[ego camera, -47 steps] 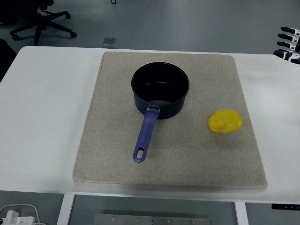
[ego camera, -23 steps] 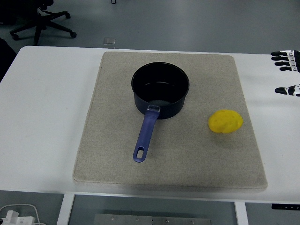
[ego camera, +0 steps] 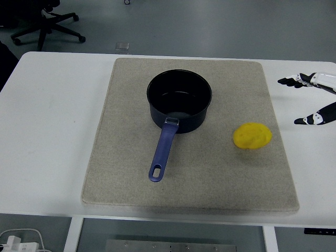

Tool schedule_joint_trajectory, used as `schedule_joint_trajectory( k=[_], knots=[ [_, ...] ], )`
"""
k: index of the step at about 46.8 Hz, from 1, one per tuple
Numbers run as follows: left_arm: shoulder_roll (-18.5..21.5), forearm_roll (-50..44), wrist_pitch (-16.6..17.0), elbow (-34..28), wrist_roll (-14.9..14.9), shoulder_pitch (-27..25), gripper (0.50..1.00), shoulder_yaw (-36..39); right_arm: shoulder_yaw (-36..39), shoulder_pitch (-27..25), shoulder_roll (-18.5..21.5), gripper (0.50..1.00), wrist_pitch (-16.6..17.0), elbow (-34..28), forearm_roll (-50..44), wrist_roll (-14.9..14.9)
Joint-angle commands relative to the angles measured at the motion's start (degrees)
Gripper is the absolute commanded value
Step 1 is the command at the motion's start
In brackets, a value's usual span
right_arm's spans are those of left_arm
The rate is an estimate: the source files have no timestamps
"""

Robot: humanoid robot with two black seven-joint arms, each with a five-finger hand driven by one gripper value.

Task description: Put the potato in the blue pot

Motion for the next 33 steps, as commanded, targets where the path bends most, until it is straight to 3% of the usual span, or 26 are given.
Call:
schedule_joint_trajectory(
  k=[1, 20, 33],
  knots=[
    [0.0, 0.0, 0.0, 0.0, 0.01, 0.0, 0.994, 0.0, -0.2, 0.35, 1.96, 0.921, -0.05, -0.02, -2.59, -0.21],
    [0.0, 0.0, 0.0, 0.0, 0.01, 0.0, 0.994, 0.0, -4.95, 0.35, 10.67, 0.921, -0.93, -3.44, -9.01, -0.74],
    [0.0, 0.0, 0.0, 0.0, 0.01, 0.0, 0.994, 0.0, -5.83, -0.08, 12.25, 0.921, -2.6, -4.94, -10.24, -1.09]
  ],
)
